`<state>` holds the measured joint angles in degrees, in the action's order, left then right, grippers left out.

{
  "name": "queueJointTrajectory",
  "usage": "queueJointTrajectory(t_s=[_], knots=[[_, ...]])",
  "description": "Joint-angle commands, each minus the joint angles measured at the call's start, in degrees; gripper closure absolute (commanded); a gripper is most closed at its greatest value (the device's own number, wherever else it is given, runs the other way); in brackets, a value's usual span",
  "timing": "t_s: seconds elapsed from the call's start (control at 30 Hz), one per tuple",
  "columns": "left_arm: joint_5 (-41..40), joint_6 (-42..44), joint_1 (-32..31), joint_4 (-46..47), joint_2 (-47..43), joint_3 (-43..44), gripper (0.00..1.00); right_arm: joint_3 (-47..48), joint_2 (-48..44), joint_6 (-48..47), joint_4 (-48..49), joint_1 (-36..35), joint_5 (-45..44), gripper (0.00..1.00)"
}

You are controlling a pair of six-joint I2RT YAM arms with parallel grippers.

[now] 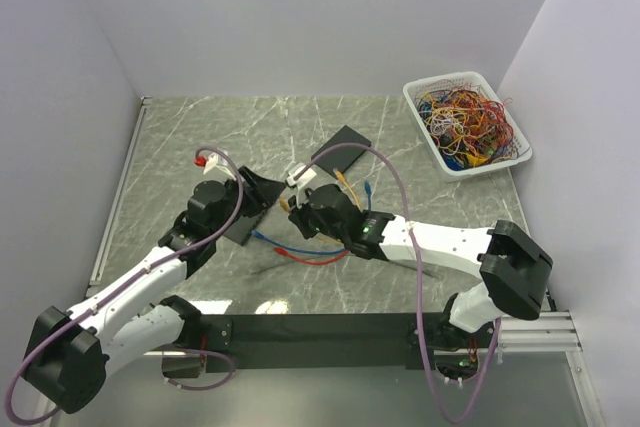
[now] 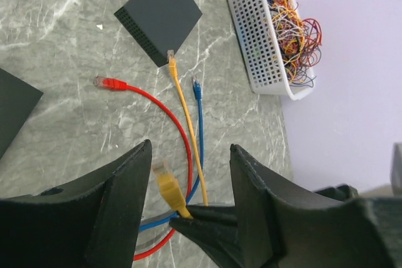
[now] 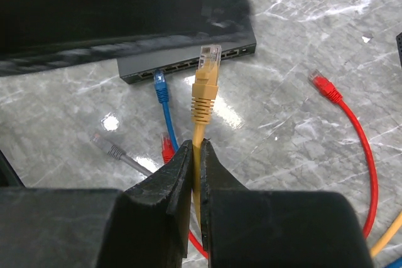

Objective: Insert the plug into the switch port

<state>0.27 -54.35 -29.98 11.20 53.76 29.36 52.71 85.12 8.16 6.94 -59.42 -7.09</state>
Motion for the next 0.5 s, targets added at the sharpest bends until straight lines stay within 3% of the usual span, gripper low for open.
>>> queueJointTrajectory(t_s=[0.0, 0.47], knots=[[-2.6, -0.8, -1.0, -0.3, 1.1, 2.3, 0.42, 3.3, 0.6, -1.6, 0.5, -1.6, -3.5, 1.00], [-6.8, -2.0, -3.7, -3.6, 2.0, 3.5, 0.48, 2.9, 0.0, -1.7, 1.1, -2.7, -7.8, 1.00]])
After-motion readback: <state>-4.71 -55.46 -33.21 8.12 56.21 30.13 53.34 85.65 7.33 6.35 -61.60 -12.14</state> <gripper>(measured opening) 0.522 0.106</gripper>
